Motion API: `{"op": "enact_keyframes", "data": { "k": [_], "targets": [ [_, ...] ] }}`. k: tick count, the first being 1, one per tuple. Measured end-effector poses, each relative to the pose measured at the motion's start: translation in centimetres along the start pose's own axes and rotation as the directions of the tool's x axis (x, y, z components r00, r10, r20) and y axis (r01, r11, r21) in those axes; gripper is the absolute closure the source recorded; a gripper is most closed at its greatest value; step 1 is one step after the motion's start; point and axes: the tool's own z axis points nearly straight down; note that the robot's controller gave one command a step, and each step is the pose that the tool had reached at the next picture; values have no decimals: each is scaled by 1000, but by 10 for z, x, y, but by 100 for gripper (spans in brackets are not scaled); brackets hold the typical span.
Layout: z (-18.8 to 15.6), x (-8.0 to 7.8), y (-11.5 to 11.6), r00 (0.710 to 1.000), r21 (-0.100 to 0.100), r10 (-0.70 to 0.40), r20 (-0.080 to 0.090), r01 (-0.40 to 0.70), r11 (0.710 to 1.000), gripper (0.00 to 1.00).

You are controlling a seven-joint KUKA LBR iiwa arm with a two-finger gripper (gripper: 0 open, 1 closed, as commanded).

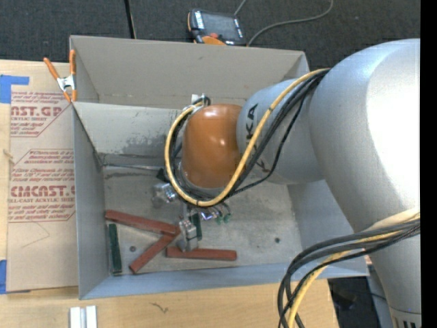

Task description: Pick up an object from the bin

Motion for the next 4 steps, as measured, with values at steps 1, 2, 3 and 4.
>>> {"op": "enact_keyframes", "data": {
  "k": [1,2,3,4],
  "targets": [
    [-3,-1,-1,1000,1,1,3,-1,1000,100],
    [-109,-26,47,938,4,-345,8,345,938,100],
    [-136,6,45,873,4,-488,4,488,873,100],
    [-136,6,45,873,2,-488,4,488,873,0]
  ]
}}
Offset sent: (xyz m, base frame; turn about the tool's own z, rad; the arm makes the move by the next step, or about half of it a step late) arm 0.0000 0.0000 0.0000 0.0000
